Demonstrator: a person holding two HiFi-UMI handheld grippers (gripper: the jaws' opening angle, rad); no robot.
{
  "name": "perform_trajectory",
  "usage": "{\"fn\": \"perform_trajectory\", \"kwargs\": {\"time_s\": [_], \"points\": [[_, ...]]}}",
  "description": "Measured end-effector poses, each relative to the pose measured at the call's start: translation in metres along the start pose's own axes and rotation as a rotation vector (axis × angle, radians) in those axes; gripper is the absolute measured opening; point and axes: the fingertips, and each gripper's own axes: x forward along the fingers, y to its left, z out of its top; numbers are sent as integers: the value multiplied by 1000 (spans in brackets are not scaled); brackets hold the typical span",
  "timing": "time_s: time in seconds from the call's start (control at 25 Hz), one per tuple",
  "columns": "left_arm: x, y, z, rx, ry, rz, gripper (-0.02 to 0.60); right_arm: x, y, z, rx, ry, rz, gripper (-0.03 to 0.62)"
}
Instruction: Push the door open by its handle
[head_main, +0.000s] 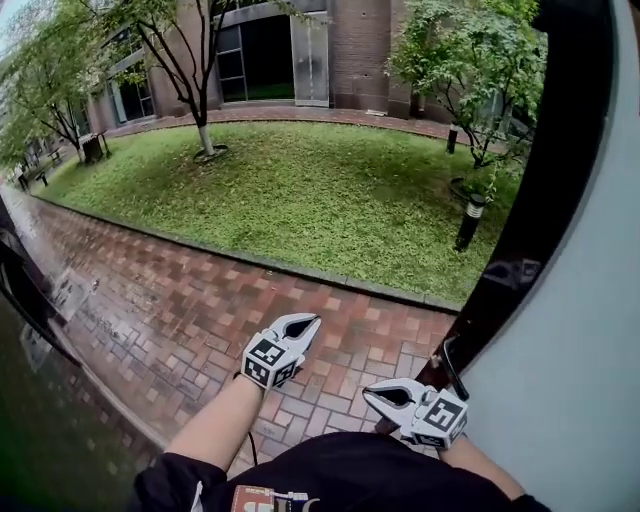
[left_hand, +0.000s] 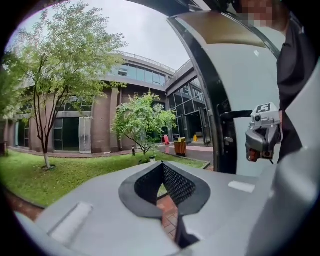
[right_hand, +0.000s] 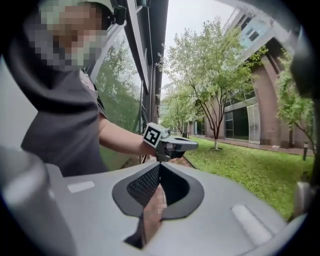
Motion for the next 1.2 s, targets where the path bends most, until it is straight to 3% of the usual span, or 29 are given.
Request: {"fn": "perform_trajectory", "kwargs": {"time_s": [0.2,0.36,0.52,0.64,0.84,1.2], "points": [[7,14,-13,-3,65,-15,0,12,-43,-10,-11,10,0,0],[35,13,-37,-68,78,5,0,-6,-100,-53,11,71,-50,0],[43,-6,-66,-94,117,-1,0,-21,-141,-88,112,94,-95,0],[42,6,-78,-111,124,7,0,-9,-165,-108,170,80,-144,0],[50,42,-77,-145,73,1,0,16,-198,-100,183,64,-143,0],[8,71,-82,-142,59,12,0,36,-208,-79,198,33,-185,0]]}}
